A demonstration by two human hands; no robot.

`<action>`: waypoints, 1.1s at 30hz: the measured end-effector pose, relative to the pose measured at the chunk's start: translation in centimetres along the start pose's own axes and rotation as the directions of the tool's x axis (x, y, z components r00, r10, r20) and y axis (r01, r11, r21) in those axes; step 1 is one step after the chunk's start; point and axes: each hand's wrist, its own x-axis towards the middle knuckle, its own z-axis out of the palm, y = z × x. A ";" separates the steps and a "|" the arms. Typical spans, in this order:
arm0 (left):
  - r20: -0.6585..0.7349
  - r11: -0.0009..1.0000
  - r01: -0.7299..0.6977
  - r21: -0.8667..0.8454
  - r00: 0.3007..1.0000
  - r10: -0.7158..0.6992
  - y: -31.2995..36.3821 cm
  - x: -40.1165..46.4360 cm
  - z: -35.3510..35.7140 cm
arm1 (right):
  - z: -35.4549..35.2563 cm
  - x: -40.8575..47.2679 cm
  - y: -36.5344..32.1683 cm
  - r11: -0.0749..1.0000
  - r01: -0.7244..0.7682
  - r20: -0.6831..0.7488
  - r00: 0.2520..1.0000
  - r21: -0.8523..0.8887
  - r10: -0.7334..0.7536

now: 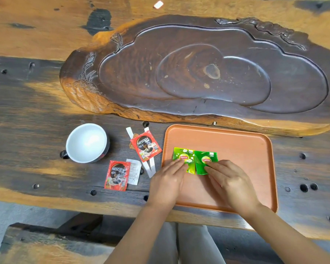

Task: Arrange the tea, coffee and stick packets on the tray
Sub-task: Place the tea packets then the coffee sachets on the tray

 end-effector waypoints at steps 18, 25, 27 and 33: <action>0.264 0.995 0.088 0.052 0.959 -0.098 0.5 -1.5 0.5 | 1.7 -0.6 0.1 0.960 -0.279 0.131 0.952 0.003 0.276; 0.238 0.990 0.090 0.105 0.965 -0.113 0.3 1.4 1.0 | 1.8 1.5 0.9 0.954 -0.299 0.177 0.940 0.016 0.292; 0.233 0.989 0.100 0.106 0.965 -0.122 0.2 2.2 1.0 | 1.7 2.3 1.2 0.955 -0.298 0.183 0.939 0.004 0.292; 0.219 0.989 0.112 0.100 0.967 -0.132 0.1 3.6 0.9 | 1.4 4.1 1.9 0.954 -0.299 0.201 0.934 -0.010 0.295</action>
